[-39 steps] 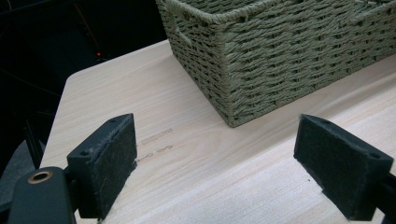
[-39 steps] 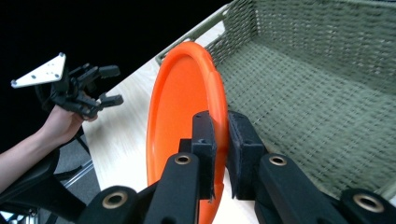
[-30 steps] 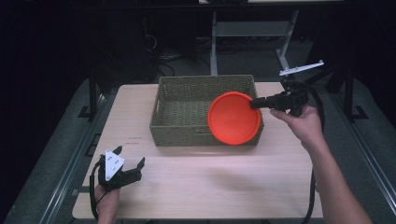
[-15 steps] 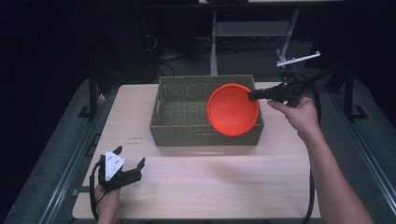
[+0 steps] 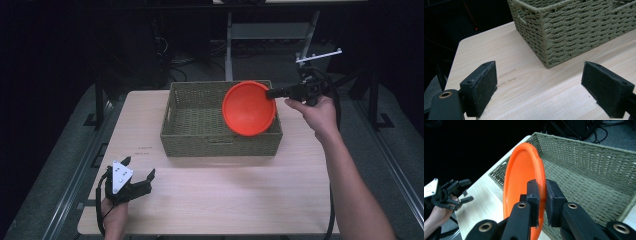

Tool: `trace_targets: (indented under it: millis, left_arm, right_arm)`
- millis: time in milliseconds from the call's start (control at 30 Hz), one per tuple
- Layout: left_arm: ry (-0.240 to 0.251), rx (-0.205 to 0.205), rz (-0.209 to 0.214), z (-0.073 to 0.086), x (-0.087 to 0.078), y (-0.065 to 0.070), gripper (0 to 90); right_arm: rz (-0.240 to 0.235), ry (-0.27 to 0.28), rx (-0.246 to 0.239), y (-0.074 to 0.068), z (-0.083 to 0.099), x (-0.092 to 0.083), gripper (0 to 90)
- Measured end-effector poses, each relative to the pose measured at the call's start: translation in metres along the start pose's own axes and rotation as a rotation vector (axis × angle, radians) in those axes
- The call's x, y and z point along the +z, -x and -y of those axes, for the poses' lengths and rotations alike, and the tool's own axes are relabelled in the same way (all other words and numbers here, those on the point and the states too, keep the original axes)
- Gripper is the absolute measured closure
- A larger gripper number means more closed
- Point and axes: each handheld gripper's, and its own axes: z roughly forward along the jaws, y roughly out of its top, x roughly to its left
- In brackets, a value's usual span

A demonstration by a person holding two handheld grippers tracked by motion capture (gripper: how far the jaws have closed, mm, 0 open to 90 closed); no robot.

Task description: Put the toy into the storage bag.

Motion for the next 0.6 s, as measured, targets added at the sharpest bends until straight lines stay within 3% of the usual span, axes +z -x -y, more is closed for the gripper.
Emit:
trace_targets:
  millis: [600]
  left_arm:
    - [0.004, -0.004, 0.004, 0.000, 0.000, 0.001, 12.7]
  right_arm:
    - [0.072, 0.004, 0.060, 0.023, -0.013, 0.010, 81.9]
